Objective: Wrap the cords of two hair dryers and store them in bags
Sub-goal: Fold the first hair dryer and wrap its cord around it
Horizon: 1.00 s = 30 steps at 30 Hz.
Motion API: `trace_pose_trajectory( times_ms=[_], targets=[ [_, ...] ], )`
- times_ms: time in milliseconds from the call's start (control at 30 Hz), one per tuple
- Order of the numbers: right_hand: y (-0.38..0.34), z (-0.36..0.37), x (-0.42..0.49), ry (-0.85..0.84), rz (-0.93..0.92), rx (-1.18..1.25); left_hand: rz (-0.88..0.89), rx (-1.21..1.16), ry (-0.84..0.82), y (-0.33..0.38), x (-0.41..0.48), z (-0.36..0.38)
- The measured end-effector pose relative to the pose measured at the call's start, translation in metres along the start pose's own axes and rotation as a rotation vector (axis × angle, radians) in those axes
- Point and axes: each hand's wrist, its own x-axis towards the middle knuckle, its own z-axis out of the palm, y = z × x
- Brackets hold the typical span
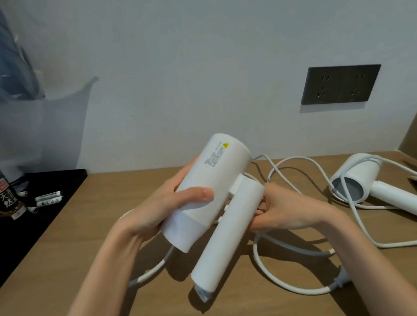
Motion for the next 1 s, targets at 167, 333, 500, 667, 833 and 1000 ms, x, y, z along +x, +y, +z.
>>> trace_pose_trajectory(
  times_ms=[167,333,500,667,833,1000],
  targets=[
    [0.008,-0.005,0.002,0.039,0.026,-0.081,0.043,0.225,-0.043,0.003,0.000,0.003],
    [0.003,-0.016,-0.005,0.300,-0.030,-0.162,0.053,0.361,-0.037,0.009,-0.004,0.001],
    [-0.005,-0.013,-0.007,0.396,-0.068,-0.051,0.078,0.457,0.024,0.011,-0.004,0.000],
    [-0.012,-0.012,-0.005,0.589,-0.092,0.096,0.175,0.479,0.159,0.012,-0.005,-0.002],
    [-0.023,0.000,0.001,0.658,-0.175,0.230,0.245,0.530,0.306,0.008,0.000,-0.003],
    [-0.038,0.022,0.009,0.649,-0.211,0.212,0.287,0.514,0.573,0.001,0.007,-0.004]
  ],
)
